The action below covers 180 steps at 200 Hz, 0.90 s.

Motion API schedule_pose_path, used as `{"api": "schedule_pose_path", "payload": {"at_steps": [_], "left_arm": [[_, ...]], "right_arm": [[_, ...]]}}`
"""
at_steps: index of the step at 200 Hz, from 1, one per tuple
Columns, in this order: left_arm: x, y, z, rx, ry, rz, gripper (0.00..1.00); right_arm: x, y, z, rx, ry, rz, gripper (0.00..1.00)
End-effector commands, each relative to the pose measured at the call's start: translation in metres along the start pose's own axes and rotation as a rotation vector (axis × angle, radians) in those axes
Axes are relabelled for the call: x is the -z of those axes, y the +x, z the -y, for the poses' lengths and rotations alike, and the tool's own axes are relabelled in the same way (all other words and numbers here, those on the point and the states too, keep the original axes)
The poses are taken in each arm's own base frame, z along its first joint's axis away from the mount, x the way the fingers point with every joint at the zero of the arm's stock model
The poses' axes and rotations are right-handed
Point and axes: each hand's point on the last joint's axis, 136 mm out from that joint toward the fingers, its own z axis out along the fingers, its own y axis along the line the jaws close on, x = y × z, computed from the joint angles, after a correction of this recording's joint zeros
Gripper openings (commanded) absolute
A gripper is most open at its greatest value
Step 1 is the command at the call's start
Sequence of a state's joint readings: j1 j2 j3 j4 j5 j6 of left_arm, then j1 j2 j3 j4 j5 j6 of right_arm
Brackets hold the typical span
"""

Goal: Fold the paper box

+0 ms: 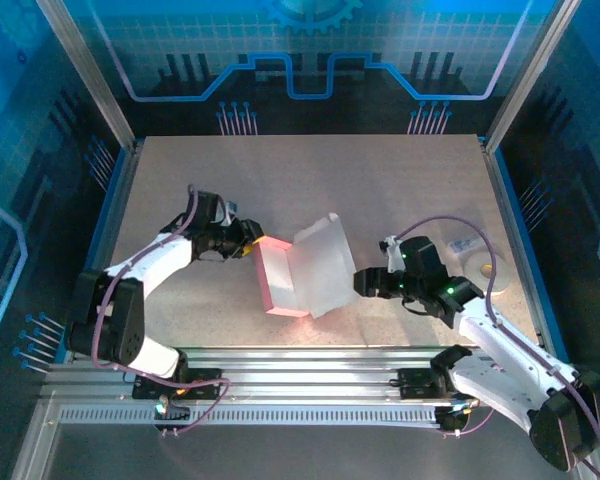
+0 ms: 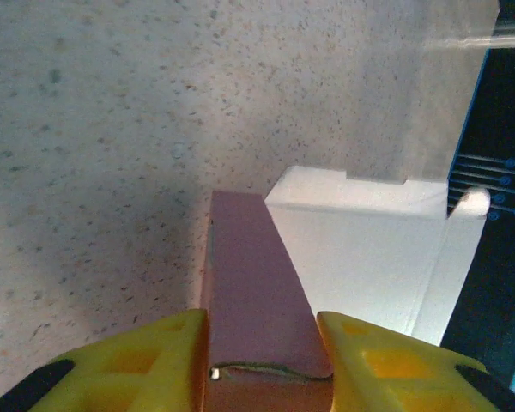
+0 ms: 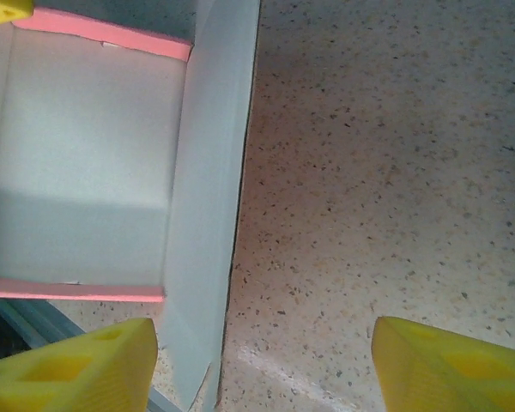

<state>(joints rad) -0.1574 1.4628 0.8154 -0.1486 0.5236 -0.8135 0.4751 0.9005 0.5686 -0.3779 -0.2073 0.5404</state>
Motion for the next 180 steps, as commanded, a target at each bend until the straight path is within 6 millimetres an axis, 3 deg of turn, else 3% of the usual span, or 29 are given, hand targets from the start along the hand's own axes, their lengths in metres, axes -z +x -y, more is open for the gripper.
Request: {"api": "schedule_pose_path", "payload": {"at_steps": [1, 51, 102, 180], "left_arm": [[0.011, -0.007, -0.001, 0.102, 0.062, 0.087, 0.37], [0.029, 0.004, -0.026, 0.218, 0.082, 0.219, 0.37], [0.037, 0.012, -0.035, 0.226, 0.079, 0.25, 0.36], [0.035, 0.024, -0.052, 0.25, 0.066, 0.247, 0.37]], "right_arm": [[0.003, -0.012, -0.02, 0.044, -0.054, 0.022, 0.64], [-0.004, -0.016, -0.014, 0.002, 0.007, 0.07, 0.57], [-0.017, -0.027, -0.013, -0.024, 0.026, 0.064, 0.5], [-0.041, -0.033, -0.024, -0.031, -0.01, 0.068, 0.42]]}}
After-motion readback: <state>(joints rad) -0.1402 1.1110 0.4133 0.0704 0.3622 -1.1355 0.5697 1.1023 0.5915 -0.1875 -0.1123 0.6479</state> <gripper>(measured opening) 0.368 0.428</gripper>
